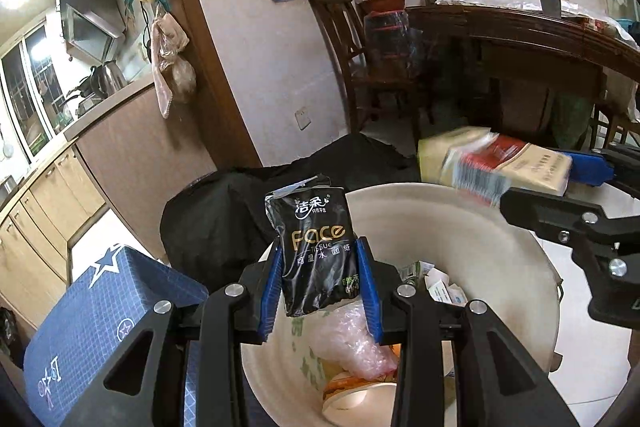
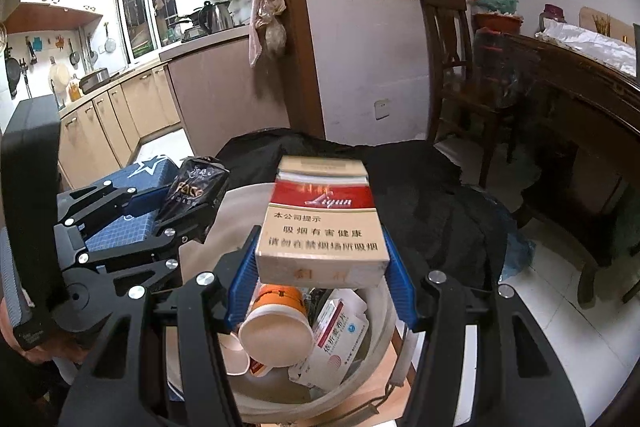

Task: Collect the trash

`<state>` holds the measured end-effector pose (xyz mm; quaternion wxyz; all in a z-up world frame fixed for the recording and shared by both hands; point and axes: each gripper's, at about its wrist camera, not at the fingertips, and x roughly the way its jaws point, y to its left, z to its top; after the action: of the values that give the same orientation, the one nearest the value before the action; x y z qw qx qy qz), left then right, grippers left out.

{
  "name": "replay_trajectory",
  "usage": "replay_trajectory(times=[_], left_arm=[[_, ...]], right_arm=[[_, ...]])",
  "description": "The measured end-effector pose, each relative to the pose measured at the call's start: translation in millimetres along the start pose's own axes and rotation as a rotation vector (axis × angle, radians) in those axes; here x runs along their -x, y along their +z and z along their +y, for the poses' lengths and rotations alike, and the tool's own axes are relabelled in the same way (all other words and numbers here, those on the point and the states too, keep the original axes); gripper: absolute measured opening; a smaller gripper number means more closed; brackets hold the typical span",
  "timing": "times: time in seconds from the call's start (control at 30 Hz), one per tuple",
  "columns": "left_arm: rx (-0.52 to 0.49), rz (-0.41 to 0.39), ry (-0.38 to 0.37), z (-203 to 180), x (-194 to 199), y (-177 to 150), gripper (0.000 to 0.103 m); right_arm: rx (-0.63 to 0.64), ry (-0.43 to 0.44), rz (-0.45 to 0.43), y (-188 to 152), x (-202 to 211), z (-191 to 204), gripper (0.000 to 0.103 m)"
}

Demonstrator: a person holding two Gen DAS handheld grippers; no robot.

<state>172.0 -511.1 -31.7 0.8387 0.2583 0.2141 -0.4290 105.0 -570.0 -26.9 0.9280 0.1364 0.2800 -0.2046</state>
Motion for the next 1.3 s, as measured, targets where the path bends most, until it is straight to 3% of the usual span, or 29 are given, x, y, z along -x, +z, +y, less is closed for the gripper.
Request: replay_trajectory(times=[0.07,0.1,0.13,0.5,0.63,0.77,0.87,1.0,1.07,1.17,1.3], left_arm=[[-0.007,0.000,0.011,-2.8,-0.1,-1.0,0.047],[-0.010,0.003,0.029,-3.6,-0.8,-0.9,0.056],[-0.017,-0.003,0.039,-4.3,-0.3,-1.4,0.058],[-0.016,-0.017,0.039,-3.3,5.6,-1.2,0.058],[0.001,-0.036,0.025,0.5,15.8,-4.8,0.058],[0.025,-0.059,-0.016,6.7,32.0,-12.1,0.058],[0.037,-0.084,-0.068,11.3,51.7,-22.8,0.072],[0.074,-0.148,-0.107,18.1,87.8,-44.8,0.099],[0.061,-0.197,-0.139,16.7,109.7,-61.0,0.099],[-0.058,-0.172,-0.181,4.6,129.1,-83.2,0.099],[-0.090,-0.209,-0.167,-4.8,160.4,-123.2,0.099]], right_arm=[[0.004,-0.012,0.001,-0.5,-1.6,0.7,0.071],[0.006,-0.017,-0.003,-0.3,-1.6,0.5,0.073],[0.006,-0.017,-0.006,-0.4,-0.9,0.2,0.073],[0.021,-0.033,-0.019,-5.2,5.0,3.4,0.073],[0.015,-0.041,-0.061,-8.3,21.2,5.7,0.073],[0.001,-0.080,-0.103,-15.2,43.7,12.7,0.089],[0.007,-0.117,-0.156,-25.4,70.1,23.0,0.098],[0.035,-0.213,-0.232,-47.1,106.8,40.6,0.098],[0.045,-0.228,-0.202,-60.0,117.5,48.6,0.098],[0.042,-0.338,-0.136,-82.7,126.3,62.4,0.098],[0.013,-0.310,-0.102,-115.8,145.6,72.1,0.098]])
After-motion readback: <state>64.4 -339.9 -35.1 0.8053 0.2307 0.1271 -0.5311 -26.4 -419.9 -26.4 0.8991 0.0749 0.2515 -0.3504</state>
